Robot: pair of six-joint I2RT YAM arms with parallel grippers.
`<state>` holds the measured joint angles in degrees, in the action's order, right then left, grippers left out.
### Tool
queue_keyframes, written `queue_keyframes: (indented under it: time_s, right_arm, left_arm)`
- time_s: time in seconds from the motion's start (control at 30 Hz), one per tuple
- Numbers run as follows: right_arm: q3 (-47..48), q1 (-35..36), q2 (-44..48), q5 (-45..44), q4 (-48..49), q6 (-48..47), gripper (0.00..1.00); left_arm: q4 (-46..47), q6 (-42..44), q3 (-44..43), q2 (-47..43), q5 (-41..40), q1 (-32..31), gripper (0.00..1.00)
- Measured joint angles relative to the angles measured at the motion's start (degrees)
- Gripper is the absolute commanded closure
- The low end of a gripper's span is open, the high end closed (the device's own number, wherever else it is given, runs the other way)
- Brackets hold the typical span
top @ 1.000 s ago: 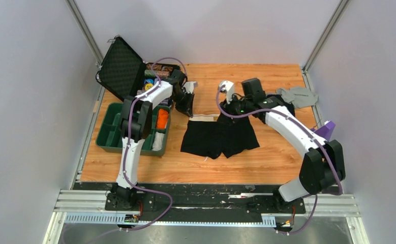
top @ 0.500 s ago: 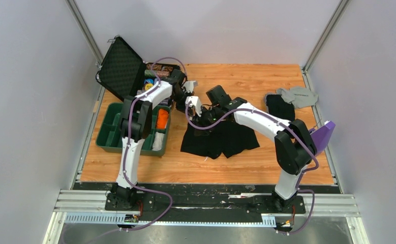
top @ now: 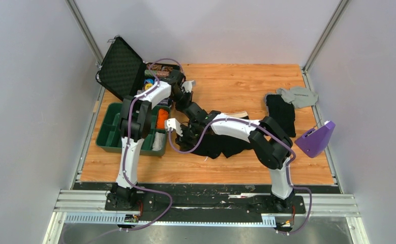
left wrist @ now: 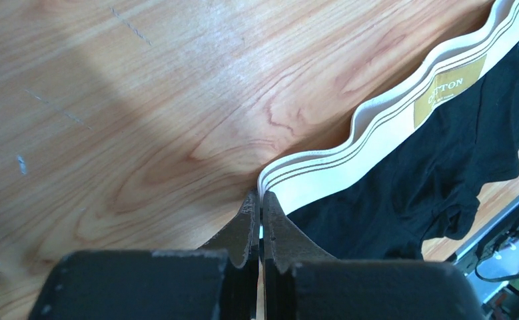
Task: Roll the underwear
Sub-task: Fold the underwear at the center of the board.
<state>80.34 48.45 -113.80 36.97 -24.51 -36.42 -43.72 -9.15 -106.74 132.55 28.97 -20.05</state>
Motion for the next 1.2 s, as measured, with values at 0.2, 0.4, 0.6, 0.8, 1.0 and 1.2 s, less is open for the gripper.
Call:
queue_keyframes:
  time_s: [0.2, 0.4, 0.6, 0.8, 1.0, 1.2]
  right_arm:
    - [2.0, 1.4, -2.5, 0.0, 2.1, -1.7, 0.54]
    - [2.2, 1.4, -3.3, -0.4, 2.6, -3.2, 0.57]
    - [2.2, 1.4, -3.9, -0.9, 2.6, -4.8, 0.58]
    - [2.2, 1.4, -5.2, -1.0, 2.4, -6.1, 0.59]
    - [2.2, 1.4, -6.2, -1.5, 1.4, -7.5, 0.58]
    - [2.5, 1.6, -6.7, -2.1, 0.9, -8.3, 0.66]
  left_arm:
    - [0.4, -1.3, 1.3, 0.0, 1.2, 0.0, 1.0]
    - [0.8, -2.2, 1.5, 0.0, 1.8, 0.2, 1.0]
    - [0.9, -2.5, 1.5, 0.0, 1.8, 0.2, 1.0]
    - [1.0, -2.6, 1.5, 0.0, 1.8, 0.2, 1.0]
    - [1.0, -2.6, 1.5, 0.0, 1.9, 0.2, 1.0]
    - [1.0, -2.6, 1.5, 0.0, 1.9, 0.2, 1.0]
